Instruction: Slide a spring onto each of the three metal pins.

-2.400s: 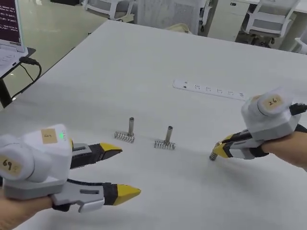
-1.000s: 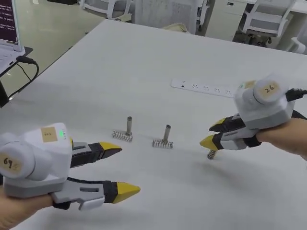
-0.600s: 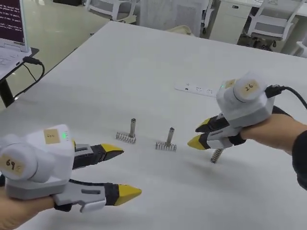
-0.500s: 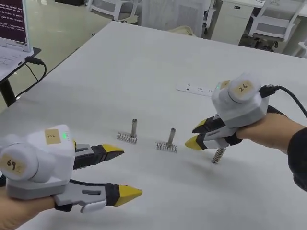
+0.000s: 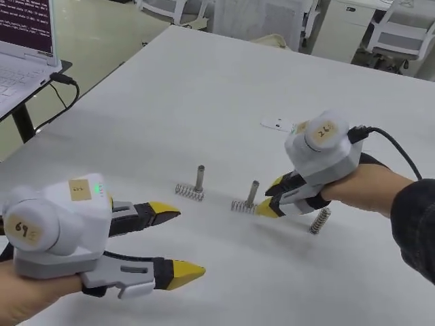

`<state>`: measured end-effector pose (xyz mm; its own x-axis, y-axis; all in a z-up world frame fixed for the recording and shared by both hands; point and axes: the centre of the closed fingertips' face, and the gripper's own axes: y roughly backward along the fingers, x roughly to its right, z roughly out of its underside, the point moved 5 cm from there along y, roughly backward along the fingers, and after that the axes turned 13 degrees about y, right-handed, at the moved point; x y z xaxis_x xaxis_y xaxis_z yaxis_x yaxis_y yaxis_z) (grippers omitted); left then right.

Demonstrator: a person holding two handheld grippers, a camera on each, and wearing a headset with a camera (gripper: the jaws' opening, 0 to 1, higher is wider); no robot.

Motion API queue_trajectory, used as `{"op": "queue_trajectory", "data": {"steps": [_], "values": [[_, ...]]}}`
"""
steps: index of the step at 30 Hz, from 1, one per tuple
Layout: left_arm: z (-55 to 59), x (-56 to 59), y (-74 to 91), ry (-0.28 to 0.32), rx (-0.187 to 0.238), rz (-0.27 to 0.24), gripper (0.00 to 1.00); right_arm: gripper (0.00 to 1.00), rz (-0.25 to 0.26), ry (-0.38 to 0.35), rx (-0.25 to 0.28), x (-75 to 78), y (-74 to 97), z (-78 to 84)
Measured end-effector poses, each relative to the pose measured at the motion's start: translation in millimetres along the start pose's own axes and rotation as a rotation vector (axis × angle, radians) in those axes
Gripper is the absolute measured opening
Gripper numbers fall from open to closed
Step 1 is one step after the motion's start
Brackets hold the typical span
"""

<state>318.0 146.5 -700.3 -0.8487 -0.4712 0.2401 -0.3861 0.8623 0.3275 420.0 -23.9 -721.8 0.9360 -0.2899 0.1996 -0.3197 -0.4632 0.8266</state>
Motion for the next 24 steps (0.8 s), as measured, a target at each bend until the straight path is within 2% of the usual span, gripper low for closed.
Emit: {"op": "queue_trajectory", "data": {"steps": [12, 24], "values": [[4.7, -5.1, 2.8, 0.017, 0.001, -0.016, 0.5, 0.19, -0.025, -0.011, -0.027, 1.3, -17.8, 6.5], [9.9, -9.3, 5.0, 0.038, 0.001, -0.035, 0.53, 0.16, -0.032, -0.006, -0.032, 1.4, -23.3, 7.4]]}}
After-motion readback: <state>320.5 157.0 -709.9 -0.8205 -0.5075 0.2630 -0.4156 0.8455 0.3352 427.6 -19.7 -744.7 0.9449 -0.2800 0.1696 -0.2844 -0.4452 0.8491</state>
